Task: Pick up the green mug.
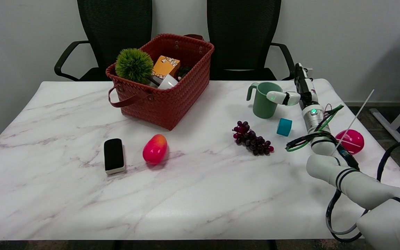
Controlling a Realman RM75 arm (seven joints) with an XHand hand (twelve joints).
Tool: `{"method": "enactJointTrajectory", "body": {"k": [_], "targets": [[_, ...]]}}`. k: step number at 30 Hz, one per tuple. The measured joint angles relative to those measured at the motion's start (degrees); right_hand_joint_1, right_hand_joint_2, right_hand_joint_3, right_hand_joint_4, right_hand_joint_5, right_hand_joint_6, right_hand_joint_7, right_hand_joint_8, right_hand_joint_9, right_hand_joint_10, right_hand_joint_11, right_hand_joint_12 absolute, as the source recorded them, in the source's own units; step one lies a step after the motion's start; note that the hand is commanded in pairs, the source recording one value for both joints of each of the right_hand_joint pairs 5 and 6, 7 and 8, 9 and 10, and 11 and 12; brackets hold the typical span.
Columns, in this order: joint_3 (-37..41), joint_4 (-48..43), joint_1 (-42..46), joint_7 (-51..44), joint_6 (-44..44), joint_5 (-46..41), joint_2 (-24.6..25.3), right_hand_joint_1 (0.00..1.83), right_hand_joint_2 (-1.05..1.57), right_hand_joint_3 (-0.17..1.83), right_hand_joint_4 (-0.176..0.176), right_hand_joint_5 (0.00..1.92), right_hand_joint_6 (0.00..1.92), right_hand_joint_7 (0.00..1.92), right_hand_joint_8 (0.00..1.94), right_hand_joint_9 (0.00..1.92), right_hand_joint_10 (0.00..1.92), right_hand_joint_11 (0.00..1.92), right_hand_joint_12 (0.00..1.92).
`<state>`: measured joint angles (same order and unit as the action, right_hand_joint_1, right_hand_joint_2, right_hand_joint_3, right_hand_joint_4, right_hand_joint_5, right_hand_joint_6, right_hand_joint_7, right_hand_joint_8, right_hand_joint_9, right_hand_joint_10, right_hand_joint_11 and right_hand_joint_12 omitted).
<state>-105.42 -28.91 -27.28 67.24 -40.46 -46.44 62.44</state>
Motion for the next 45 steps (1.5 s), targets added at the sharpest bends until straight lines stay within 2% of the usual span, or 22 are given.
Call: {"method": "enactJointTrajectory", "body": {"k": [17,26,31,35,45], "targets": [[-0.7,0.7,-0.5,-2.2,4.3,-0.3,0.4,1.15,-0.31,0.43,0.0,0.0,0.0,0.0,0.0,0.0,0.0,0.0,0.0],[-1.0,0.4,-0.6,-3.9,6.0,-0.3,0.5,1.21,-0.3,0.44,0.0,0.0,0.0,0.0,0.0,0.0,0.0,0.0,0.0],[-1.0,0.1,-0.6,-4.6,6.8,-0.2,0.6,1.25,-0.19,0.39,0.0,0.0,0.0,0.0,0.0,0.0,0.0,0.0,0.0],[-1.1,-0.2,-0.6,-4.9,7.4,-0.2,0.6,1.29,-0.05,0.42,0.0,0.0,0.0,0.0,0.0,0.0,0.0,0.0,0.0],[-1.1,-0.9,-0.5,-5.4,8.6,-0.3,0.6,1.34,0.25,0.66,0.0,0.0,0.0,0.0,0.0,0.0,0.0,0.0,0.0]]}}
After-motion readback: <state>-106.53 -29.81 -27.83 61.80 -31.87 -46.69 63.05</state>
